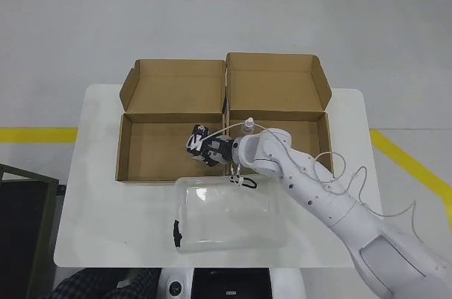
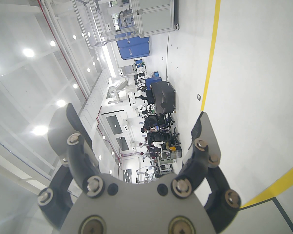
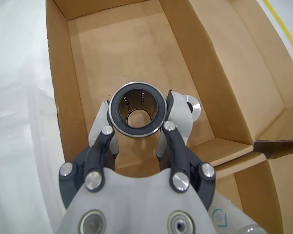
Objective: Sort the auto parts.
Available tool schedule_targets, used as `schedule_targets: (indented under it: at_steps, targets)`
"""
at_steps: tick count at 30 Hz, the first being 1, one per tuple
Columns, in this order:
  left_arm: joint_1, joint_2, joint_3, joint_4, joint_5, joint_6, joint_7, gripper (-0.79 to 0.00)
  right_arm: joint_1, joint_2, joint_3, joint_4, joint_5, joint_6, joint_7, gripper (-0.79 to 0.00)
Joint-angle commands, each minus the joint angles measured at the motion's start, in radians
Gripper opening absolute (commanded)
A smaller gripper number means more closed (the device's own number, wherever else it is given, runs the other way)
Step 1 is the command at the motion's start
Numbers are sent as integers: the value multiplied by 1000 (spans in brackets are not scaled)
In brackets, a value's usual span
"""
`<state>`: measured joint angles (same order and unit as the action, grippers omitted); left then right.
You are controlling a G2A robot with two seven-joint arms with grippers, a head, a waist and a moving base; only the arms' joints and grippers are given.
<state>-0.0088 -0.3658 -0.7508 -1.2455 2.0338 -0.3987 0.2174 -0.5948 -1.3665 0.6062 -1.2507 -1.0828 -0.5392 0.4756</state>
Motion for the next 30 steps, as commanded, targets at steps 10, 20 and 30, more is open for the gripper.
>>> schedule_targets:
  at_steps: [10,20,30]
  targets:
    - [0,0,0,0,0,0,0,0,12,-23,-9,59,-14,-12,2,-554]
    - [0,0,0,0,0,0,0,0,6,-31,4,67,-25,-30,14,-428]
    - [0,0,0,0,0,0,0,0,-31,-19,51,3,-39,-45,17,-382]
